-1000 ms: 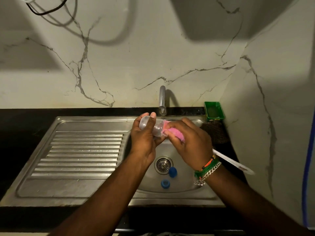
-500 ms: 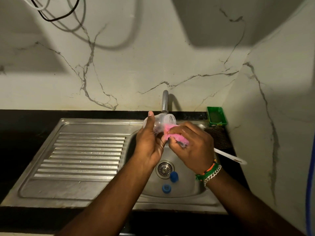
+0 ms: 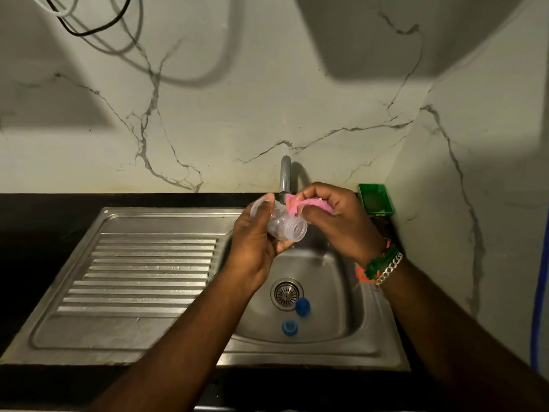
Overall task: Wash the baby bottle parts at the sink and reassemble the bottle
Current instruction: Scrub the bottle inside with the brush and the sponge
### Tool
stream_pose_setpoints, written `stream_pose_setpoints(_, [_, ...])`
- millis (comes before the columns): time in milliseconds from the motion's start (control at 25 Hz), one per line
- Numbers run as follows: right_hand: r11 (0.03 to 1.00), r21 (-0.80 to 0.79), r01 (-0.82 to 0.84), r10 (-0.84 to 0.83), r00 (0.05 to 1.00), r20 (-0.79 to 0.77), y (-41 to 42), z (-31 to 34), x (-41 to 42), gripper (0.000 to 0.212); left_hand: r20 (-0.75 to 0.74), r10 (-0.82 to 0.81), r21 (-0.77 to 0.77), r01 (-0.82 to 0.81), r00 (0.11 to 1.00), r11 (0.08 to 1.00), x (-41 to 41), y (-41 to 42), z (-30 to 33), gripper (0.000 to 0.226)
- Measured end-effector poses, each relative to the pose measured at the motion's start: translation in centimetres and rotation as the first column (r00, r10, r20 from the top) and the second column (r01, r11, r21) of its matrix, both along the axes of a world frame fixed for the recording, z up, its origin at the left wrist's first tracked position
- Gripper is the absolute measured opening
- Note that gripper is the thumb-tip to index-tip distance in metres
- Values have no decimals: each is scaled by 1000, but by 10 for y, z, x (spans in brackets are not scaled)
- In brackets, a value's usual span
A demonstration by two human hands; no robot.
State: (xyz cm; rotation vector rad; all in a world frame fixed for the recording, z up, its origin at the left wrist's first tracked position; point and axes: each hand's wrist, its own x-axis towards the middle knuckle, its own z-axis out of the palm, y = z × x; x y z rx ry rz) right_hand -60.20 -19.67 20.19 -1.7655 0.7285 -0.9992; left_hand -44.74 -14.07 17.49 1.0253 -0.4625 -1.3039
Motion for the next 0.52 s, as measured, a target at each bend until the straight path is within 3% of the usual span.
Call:
stream_pose_setpoints(80, [991,-124,-45,24,986,-165,2,6,-6,11,115,53,7,-54,992,999,1,0,-2,50])
stream_pose_setpoints(200, [918,-390,-75,-109,896,-431,10,8,-7,15,138,114,27,-119,984,993,-5,4,-5,41])
stream_pose_setpoints(280, [884,-466,-34,-206,867,-453,11,4,-7,19,118,136,41,-142,984,989,-10,6,-6,41])
stream_pose_setpoints(400, [943,-286,172,-268,902,-340,1,-7,-6,18,98,162,58,-168,982,984,-14,6,-3,40])
stream_pose_setpoints(520, [983,25,184,-176,966,-187,-3,-12,-1,8,14,150,71,-150,989,986,-13,8,-3,42])
